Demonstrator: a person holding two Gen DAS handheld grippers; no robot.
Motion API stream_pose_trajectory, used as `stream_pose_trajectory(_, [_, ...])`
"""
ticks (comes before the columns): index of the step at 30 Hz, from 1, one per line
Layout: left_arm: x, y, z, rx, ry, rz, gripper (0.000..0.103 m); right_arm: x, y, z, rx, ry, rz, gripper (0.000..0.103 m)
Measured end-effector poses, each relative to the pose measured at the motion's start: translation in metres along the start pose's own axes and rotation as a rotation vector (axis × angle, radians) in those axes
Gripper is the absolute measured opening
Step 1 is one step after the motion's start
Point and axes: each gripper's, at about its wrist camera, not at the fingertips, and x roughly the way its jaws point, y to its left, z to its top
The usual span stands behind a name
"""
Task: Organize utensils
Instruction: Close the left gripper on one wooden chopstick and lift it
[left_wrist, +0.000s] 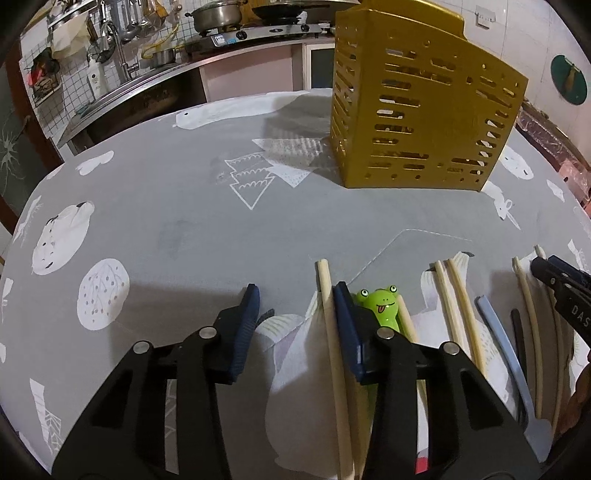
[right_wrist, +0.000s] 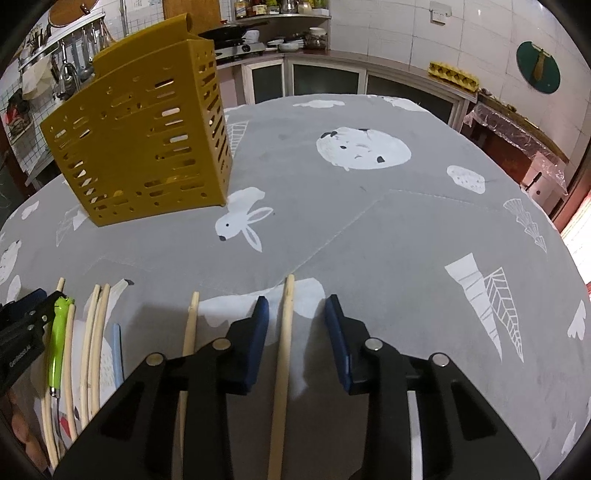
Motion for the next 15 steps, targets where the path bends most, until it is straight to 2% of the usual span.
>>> stream_pose_trajectory(4, [-0.0016, -0.0029, -0.0016, 0.001, -0.002, 0.009, 0.034, -0.0016, 0.0027, -0.0029, -0.017, -0.011, -0.013, 0.030])
stream_pose_trajectory(6, [-0.0009, -0.0065, 0.0004, 0.016, 0.003, 0.014, 0.026, -0.0012, 0.0036, -0.0016, -0.017, -0.008, -0.008, 0.024])
stream_pose_trajectory(11, [0.0004, -0.0032, 0.0038, 0.008, 0.015, -0.014, 0.021, -0.0006, 0.0069, -0.0008, -0.026, -0.010, 0.000, 0.017])
stream_pose_trajectory(13, [0.0005, -0.0020, 0.0043, 0.004, 0.011, -0.015, 0.016, -0.0007, 0.0068, -0.0008, -0.024, -0.012, 0.008, 0.015])
stream_pose_trajectory(15, [0.0003, -0.0017, 0.0050, 0.000, 0.008, -0.021, 0.006, -0.0002, 0.0066, 0.0001, -0.021, -0.011, 0.017, 0.008])
